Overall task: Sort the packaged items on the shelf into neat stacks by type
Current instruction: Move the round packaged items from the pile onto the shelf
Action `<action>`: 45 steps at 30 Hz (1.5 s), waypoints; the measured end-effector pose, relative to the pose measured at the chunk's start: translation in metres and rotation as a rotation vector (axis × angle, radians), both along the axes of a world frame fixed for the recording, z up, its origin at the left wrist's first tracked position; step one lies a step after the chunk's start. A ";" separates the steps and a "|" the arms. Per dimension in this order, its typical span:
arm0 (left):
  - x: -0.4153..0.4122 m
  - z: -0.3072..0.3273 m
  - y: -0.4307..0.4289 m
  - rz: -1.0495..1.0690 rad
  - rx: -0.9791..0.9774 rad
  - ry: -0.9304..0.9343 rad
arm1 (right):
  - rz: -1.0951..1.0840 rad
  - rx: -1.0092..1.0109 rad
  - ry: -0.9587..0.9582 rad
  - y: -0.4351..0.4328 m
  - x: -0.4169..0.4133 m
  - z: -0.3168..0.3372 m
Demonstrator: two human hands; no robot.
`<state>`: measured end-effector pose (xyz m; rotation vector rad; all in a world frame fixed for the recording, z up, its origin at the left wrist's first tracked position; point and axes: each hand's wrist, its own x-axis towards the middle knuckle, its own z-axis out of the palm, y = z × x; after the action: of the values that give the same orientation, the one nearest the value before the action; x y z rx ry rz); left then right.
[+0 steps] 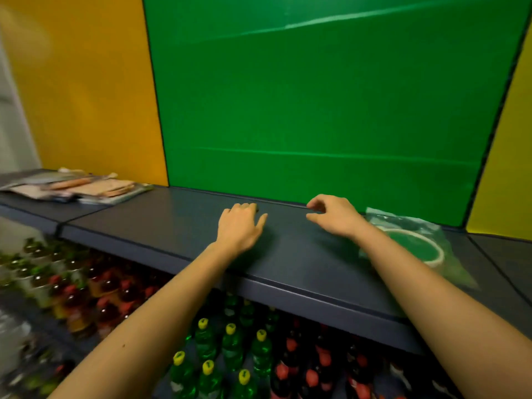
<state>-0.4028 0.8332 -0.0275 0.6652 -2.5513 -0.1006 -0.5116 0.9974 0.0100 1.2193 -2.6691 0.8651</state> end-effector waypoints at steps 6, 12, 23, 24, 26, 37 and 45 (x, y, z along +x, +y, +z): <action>0.104 -0.001 -0.104 0.242 -0.002 -0.055 | 0.211 0.076 0.002 -0.116 0.059 -0.008; 0.199 -0.004 -0.197 0.349 0.004 -0.078 | 0.329 0.130 0.019 -0.220 0.129 -0.009; 0.327 -0.025 -0.343 0.331 0.011 -0.007 | 0.245 0.090 -0.151 -0.395 0.237 -0.030; 0.332 -0.027 -0.351 0.336 0.019 -0.022 | 0.226 0.113 -0.156 -0.404 0.241 -0.032; 0.341 -0.028 -0.374 0.340 0.026 -0.022 | 0.186 0.138 -0.152 -0.428 0.248 -0.030; 0.308 -0.026 -0.501 0.291 0.011 0.070 | 0.013 0.089 -0.194 -0.557 0.207 -0.020; 0.253 -0.007 -0.598 0.275 0.077 0.193 | -0.210 0.230 -0.195 -0.633 0.176 -0.008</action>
<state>-0.1501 0.2349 -0.0340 0.9792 -2.2583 -0.1610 -0.3361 0.3647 0.0021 0.9083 -3.0549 0.6950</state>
